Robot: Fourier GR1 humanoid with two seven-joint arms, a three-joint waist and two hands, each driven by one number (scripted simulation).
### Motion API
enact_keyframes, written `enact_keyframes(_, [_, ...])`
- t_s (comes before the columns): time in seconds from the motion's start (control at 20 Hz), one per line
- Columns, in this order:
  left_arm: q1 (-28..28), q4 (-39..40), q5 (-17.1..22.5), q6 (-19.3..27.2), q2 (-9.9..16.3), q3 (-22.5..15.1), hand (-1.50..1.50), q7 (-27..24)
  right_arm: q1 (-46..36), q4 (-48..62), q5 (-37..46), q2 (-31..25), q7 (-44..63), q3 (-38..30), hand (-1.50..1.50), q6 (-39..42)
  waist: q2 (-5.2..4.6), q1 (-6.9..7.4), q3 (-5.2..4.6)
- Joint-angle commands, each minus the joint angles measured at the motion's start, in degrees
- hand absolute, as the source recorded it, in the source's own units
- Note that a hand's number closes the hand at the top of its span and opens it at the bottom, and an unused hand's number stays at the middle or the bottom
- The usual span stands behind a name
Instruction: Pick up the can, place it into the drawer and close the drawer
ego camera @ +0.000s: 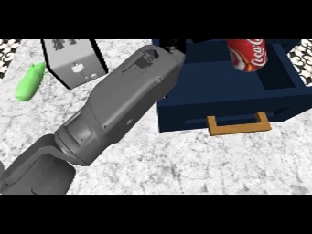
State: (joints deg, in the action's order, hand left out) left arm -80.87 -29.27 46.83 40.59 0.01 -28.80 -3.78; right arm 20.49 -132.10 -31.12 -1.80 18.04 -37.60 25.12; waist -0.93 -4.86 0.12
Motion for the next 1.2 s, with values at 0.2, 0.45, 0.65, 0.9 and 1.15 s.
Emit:
enact_keyframes(0.2, [1.8, 1.91, 4.26, 3.3, -0.01, -4.35, -1.5, -3.95, -0.3, 1.5, 1.64, 1.5, -1.03, 1.23, -1.5, 1.42, -0.22, -0.45, 0.02])
enact_keyframes(0.45, [-0.28, 4.05, 6.18, 4.07, -0.01, -4.79, -1.5, -3.8, -3.52, 1.47, 1.83, -1.81, 1.04, 0.18, -1.5, -0.99, -0.26, -0.09, -0.02])
enact_keyframes(0.65, [1.03, 3.89, 8.35, 4.03, -0.01, -5.56, -1.5, -5.65, -3.63, 2.37, 0.87, -1.22, 0.45, -0.3, -1.5, -1.04, -0.28, -0.43, 0.0])
enact_keyframes(0.9, [1.8, 4.3, 9.27, 3.49, -0.01, -5.4, -1.5, -9.7, -3.95, -0.75, 5.32, -1.27, -4.3, -1.98, -1.5, 0.91, -0.3, 0.17, -0.04])
enact_keyframes(1.15, [1.45, 1.24, 11.66, 4.15, -0.01, -5.44, -1.5, -10.9, -7.21, -6.56, 13.38, -5.75, -6.01, -0.33, -1.5, 2.81, -0.21, 0.57, -0.09])
